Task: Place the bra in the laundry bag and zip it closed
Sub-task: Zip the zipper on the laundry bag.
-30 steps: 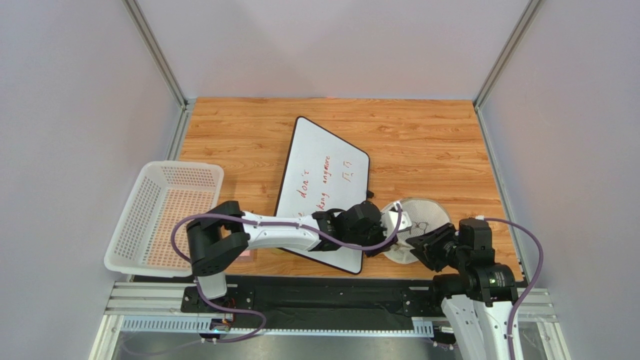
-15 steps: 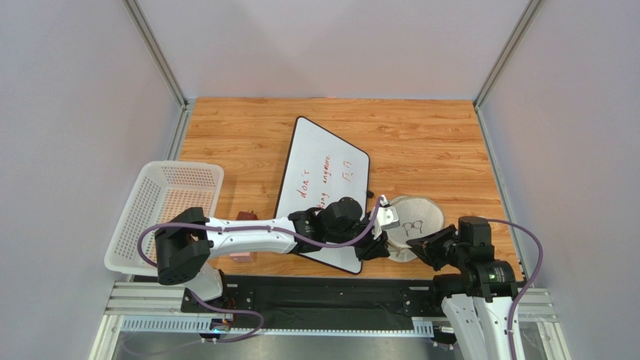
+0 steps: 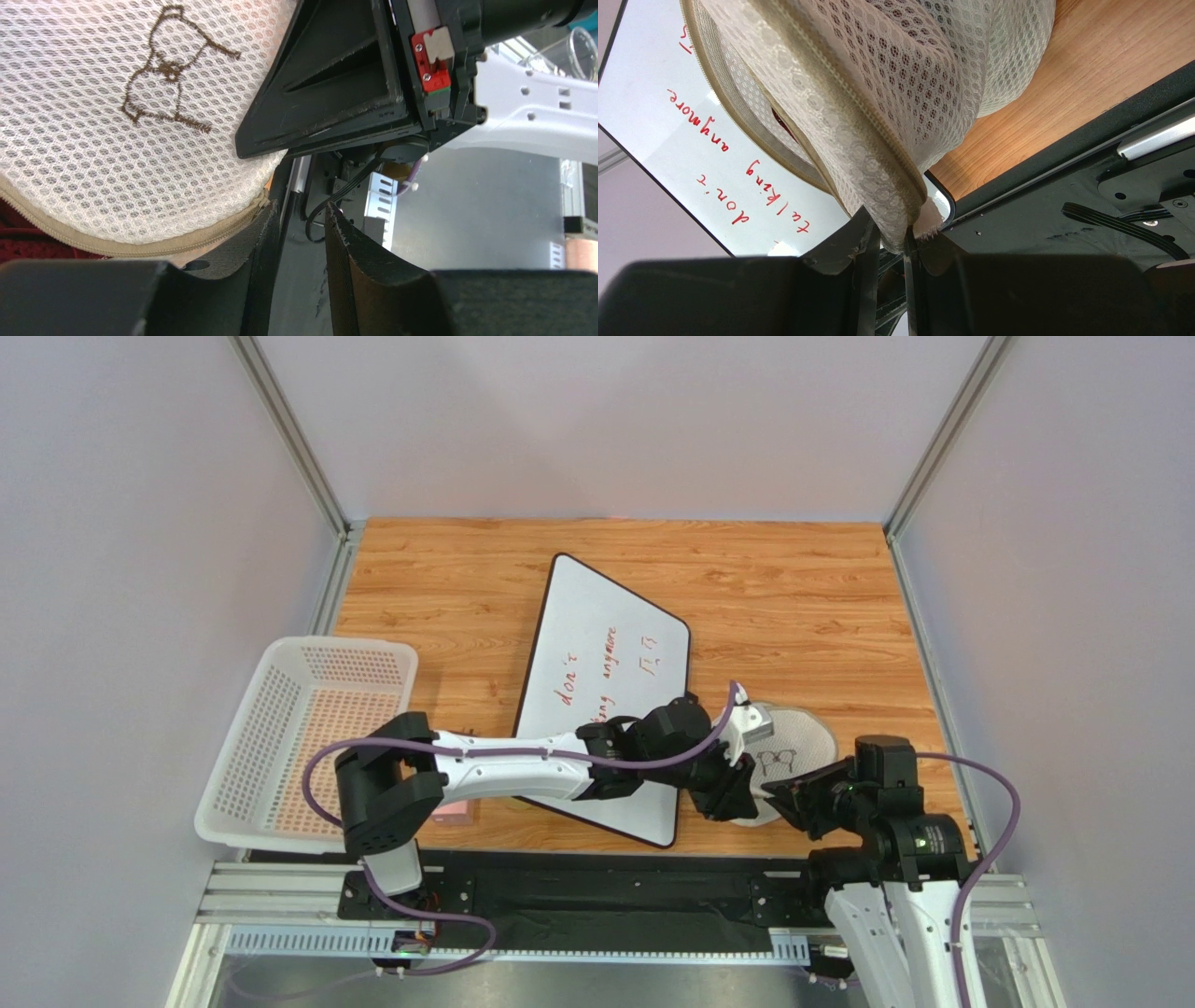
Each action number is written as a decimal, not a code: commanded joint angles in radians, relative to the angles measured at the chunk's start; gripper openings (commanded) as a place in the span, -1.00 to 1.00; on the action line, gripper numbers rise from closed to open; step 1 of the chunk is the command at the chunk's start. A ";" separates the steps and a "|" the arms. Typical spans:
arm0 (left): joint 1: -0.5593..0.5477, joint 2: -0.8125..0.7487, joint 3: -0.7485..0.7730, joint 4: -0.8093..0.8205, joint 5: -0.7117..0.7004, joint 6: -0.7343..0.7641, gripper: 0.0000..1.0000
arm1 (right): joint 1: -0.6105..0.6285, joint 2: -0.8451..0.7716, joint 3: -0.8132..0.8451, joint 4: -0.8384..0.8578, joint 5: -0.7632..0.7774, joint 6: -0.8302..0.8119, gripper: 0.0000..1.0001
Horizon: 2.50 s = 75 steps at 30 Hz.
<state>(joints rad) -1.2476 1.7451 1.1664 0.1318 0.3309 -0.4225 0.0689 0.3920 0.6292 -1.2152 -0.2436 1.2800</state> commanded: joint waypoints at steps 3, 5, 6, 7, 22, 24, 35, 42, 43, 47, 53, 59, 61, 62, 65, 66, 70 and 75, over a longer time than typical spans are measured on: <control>-0.001 -0.010 0.044 -0.070 -0.046 -0.051 -0.19 | 0.005 -0.007 0.026 -0.012 0.015 0.038 -0.59; -0.001 -0.024 0.038 -0.078 -0.047 -0.077 -0.17 | 0.003 -0.007 0.024 -0.012 0.018 0.039 -0.58; -0.004 -0.030 0.032 -0.086 -0.049 -0.085 -0.17 | 0.005 -0.008 0.021 -0.014 0.018 0.041 -0.58; -0.004 -0.044 0.024 -0.098 -0.061 -0.113 -0.14 | 0.003 -0.007 0.017 -0.012 0.017 0.042 -0.58; 0.013 0.007 0.113 -0.201 -0.092 -0.156 0.00 | 0.003 -0.027 0.007 -0.012 0.009 0.079 -0.56; 0.013 0.025 0.134 -0.208 -0.082 -0.159 0.01 | 0.003 -0.025 0.009 -0.012 0.009 0.081 -0.56; 0.016 0.056 0.173 -0.250 -0.124 -0.144 -0.15 | 0.005 -0.024 0.010 -0.012 0.003 0.085 -0.57; 0.016 0.065 0.205 -0.320 -0.208 -0.116 -0.63 | 0.003 -0.025 0.015 -0.015 -0.003 0.085 -0.64; 0.016 0.065 0.210 -0.330 -0.226 -0.114 -0.76 | 0.005 -0.027 0.017 -0.015 -0.006 0.084 -0.69; 0.027 0.068 0.216 -0.389 -0.306 -0.098 -1.00 | 0.005 -0.028 0.020 -0.027 0.009 0.067 -0.88; 0.076 0.030 0.164 -0.413 -0.392 -0.019 -1.00 | 0.003 0.008 0.043 -0.049 0.095 -0.056 -1.00; 0.106 -0.001 0.136 -0.380 -0.207 0.120 -1.00 | 0.005 0.134 0.135 0.014 0.242 -0.332 -1.00; 0.106 -0.007 0.128 -0.324 -0.132 0.119 -1.00 | 0.003 0.195 0.171 0.077 0.242 -0.393 -1.00; 0.106 -0.007 0.124 -0.296 -0.057 0.102 -1.00 | 0.003 0.258 0.184 0.103 0.242 -0.457 -1.00; 0.102 0.008 0.142 -0.225 0.003 0.045 -1.00 | -0.001 0.411 0.282 0.161 0.234 -0.586 -1.00; 0.100 0.016 0.154 -0.218 0.029 0.038 -1.00 | -0.003 0.451 0.317 0.180 0.224 -0.631 -0.96; 0.099 0.062 0.200 -0.150 0.054 -0.027 -1.00 | -0.012 0.617 0.476 0.119 0.210 -0.780 -0.03; 0.100 0.106 0.234 -0.090 0.034 -0.093 -1.00 | -0.014 0.589 0.451 -0.009 0.193 -0.757 0.53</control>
<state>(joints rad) -1.1442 1.8202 1.3476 -0.0597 0.3370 -0.4488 0.0620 1.0523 1.0988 -1.1328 -0.0597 0.5838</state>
